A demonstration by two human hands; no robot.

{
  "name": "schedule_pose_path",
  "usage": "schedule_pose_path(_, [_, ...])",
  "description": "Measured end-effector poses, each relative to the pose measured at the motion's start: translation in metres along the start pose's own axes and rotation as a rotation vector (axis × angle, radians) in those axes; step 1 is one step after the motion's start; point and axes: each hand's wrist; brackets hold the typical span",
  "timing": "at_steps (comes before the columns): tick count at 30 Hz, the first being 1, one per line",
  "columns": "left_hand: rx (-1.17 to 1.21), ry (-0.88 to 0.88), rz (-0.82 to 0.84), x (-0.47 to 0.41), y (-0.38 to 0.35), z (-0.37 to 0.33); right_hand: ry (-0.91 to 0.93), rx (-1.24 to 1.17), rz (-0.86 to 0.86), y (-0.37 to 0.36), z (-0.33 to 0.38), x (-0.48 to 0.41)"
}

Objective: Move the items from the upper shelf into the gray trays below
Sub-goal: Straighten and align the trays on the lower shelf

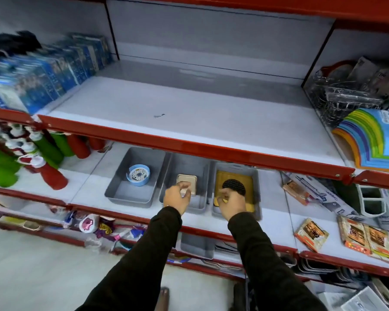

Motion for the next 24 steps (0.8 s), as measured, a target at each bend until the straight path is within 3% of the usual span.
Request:
schedule_pose_path(8, [-0.149,0.044,-0.003,-0.045,0.078,0.068,0.03,0.01,0.125,-0.098,0.07,-0.024])
schedule_pose_path(13, [-0.237,0.194,-0.008,-0.094,0.112,0.118,0.022,0.05,0.167,-0.172,0.111,-0.049])
schedule_pose_path(24, [-0.664,-0.015,0.38,-0.161,0.111,0.183,-0.102,0.364,0.425,-0.275,0.133,-0.083])
Point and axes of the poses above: each hand's wrist, its own x-axis away from the middle knuckle, its own y-axis out of the back of the hand, z = x × y, and after that the axes turned 15 degrees about -x, right-handed
